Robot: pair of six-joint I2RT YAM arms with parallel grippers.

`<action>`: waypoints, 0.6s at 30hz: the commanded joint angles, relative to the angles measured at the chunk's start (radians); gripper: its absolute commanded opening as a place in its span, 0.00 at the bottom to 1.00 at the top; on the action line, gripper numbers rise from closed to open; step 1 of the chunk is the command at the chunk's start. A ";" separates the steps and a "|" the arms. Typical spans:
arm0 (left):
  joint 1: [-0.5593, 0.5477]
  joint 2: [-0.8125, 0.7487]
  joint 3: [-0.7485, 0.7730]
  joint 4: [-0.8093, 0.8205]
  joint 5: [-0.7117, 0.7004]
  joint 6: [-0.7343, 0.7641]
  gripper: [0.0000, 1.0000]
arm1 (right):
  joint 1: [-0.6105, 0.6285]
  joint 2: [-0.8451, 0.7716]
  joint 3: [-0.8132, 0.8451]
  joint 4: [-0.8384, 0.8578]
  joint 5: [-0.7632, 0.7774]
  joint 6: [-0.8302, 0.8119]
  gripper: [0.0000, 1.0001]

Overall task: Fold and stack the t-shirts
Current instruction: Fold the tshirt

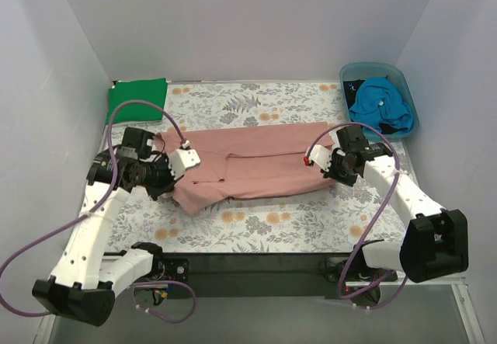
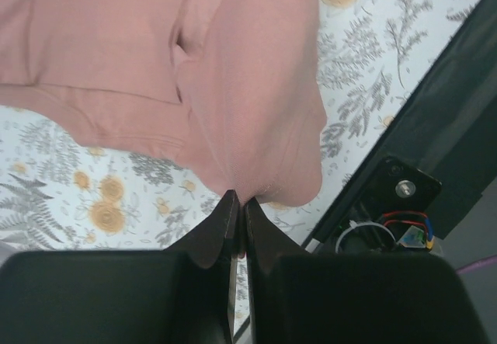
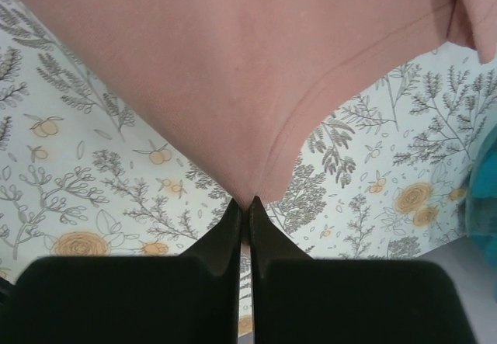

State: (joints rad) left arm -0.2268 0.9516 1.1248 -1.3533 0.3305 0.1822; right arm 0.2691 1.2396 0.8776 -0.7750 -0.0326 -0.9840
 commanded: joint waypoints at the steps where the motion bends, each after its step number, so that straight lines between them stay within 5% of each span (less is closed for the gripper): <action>1: -0.002 0.082 0.101 0.035 -0.002 -0.026 0.00 | -0.027 0.065 0.096 -0.020 -0.009 -0.047 0.01; 18: 0.141 0.492 0.323 0.304 -0.027 0.080 0.00 | -0.105 0.449 0.468 -0.030 -0.018 -0.163 0.01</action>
State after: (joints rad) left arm -0.1150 1.4151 1.3792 -1.1126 0.2874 0.2272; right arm 0.1780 1.6543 1.2762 -0.7860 -0.0547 -1.0657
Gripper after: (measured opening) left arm 0.024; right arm 0.036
